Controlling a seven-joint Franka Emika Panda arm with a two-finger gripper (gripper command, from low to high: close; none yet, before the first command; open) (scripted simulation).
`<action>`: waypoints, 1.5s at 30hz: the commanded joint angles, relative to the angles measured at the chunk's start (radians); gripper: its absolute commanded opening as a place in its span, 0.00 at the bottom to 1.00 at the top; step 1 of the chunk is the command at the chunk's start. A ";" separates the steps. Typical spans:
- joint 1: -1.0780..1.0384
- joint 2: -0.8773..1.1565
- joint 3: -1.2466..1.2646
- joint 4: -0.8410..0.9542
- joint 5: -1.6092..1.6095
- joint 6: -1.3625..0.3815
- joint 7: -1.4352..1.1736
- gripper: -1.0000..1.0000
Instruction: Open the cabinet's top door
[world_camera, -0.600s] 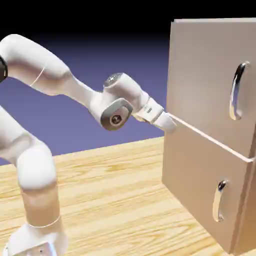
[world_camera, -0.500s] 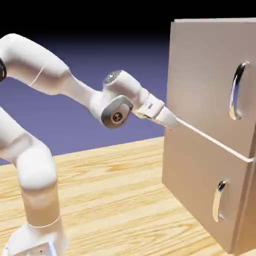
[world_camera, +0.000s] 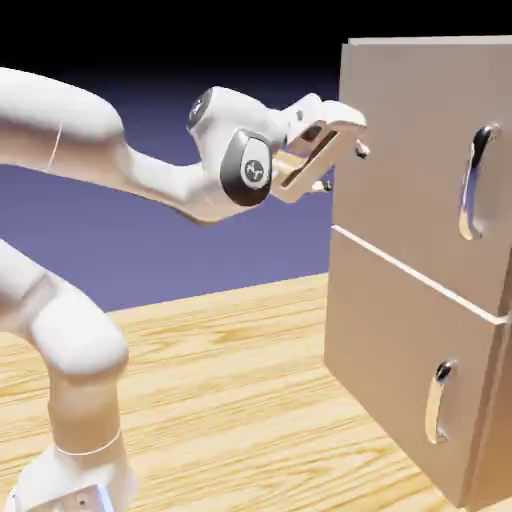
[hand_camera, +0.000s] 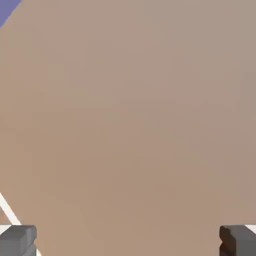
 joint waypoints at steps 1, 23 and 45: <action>0.015 -0.008 -0.021 0.012 -0.044 0.003 -0.025 0.50; 0.351 -0.181 -0.471 0.275 -1.000 0.067 -0.580 0.50; 0.746 -0.289 -0.872 0.566 -1.716 0.080 -1.001 0.50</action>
